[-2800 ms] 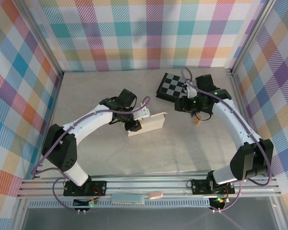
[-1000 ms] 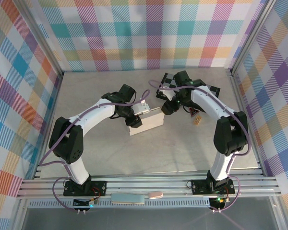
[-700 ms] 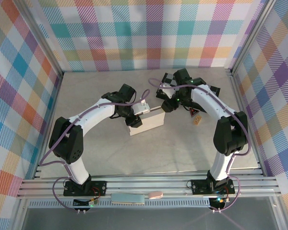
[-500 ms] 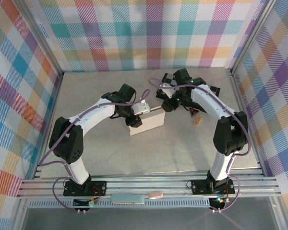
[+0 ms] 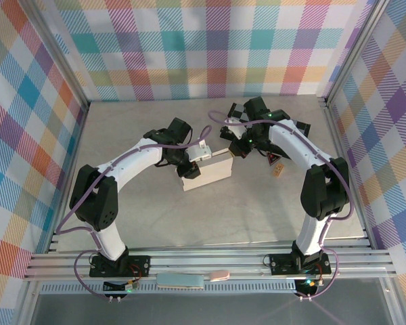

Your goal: Fold the paper box

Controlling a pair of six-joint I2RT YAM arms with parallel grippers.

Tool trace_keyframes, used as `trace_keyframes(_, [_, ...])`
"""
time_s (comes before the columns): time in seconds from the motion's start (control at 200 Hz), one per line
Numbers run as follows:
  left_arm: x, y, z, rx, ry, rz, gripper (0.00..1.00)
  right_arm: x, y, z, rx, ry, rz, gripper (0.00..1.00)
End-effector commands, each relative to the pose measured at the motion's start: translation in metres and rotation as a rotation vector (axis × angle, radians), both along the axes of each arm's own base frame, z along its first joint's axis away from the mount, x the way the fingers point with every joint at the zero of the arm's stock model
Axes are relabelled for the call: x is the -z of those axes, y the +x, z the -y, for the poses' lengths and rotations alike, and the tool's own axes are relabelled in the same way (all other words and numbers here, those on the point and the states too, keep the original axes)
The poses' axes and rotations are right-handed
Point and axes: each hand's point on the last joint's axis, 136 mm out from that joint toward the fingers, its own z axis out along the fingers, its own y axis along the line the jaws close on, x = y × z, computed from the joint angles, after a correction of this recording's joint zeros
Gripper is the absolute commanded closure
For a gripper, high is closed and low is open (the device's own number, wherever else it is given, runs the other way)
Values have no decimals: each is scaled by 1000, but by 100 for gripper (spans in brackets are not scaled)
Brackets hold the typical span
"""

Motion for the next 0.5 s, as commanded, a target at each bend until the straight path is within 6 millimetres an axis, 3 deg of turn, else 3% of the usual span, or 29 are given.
trace_keyframes(0.0, [-9,3,4,15,-24,2,68,-11,-1,-6,-12,16,19,95])
trace_keyframes(0.27, [-9,5,4,-3,-21,-3,74,-16,-4,-7,21,13,14,100])
trace_keyframes(0.495, [-9,8,4,-22,-13,1,73,-20,-2,-5,116,-6,-27,100])
